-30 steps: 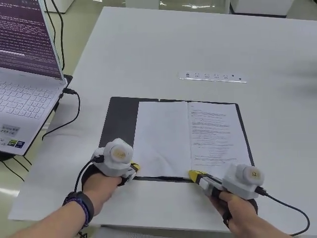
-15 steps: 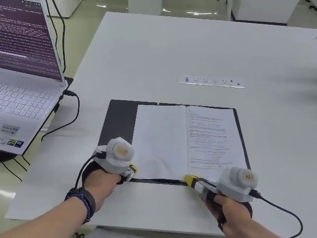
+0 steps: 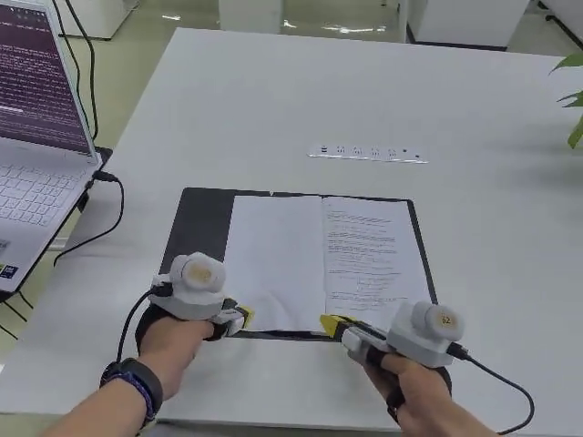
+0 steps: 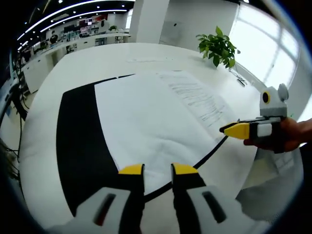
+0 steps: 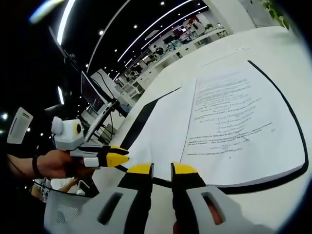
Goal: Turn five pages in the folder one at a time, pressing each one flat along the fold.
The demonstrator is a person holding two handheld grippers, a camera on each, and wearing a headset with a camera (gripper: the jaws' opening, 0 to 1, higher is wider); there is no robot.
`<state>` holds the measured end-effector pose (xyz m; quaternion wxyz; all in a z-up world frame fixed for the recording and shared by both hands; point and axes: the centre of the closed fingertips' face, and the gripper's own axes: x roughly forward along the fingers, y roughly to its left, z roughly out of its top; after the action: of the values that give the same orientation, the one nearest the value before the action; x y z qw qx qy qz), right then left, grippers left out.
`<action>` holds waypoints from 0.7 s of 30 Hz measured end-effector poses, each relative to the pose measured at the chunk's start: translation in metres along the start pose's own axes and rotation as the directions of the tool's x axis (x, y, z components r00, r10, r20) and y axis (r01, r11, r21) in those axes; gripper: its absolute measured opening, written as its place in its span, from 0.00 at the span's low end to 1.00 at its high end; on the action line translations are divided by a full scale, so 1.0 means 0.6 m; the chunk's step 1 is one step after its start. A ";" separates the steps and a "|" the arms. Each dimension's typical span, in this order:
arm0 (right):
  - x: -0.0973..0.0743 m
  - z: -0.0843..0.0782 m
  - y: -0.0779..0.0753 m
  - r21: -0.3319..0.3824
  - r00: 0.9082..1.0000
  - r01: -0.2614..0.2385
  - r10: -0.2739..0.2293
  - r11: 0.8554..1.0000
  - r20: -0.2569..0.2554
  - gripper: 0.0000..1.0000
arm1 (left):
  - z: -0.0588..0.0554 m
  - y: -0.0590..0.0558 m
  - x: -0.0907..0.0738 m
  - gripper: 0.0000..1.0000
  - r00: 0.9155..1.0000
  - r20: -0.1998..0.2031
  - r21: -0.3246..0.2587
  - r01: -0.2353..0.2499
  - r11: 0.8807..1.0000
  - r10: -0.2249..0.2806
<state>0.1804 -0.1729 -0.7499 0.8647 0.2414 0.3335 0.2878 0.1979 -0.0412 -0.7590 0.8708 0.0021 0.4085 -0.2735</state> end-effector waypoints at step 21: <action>-0.096 0.048 -0.027 -0.164 0.998 0.043 -0.036 0.986 0.042 0.39 | 0.040 -0.022 -0.084 0.43 0.995 0.089 0.044 0.043 0.998 -0.047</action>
<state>0.1713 -0.2292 -0.7155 0.8935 0.1682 0.2964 0.2924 0.1824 -0.0338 -0.7043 0.8818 -0.0013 0.3629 -0.3012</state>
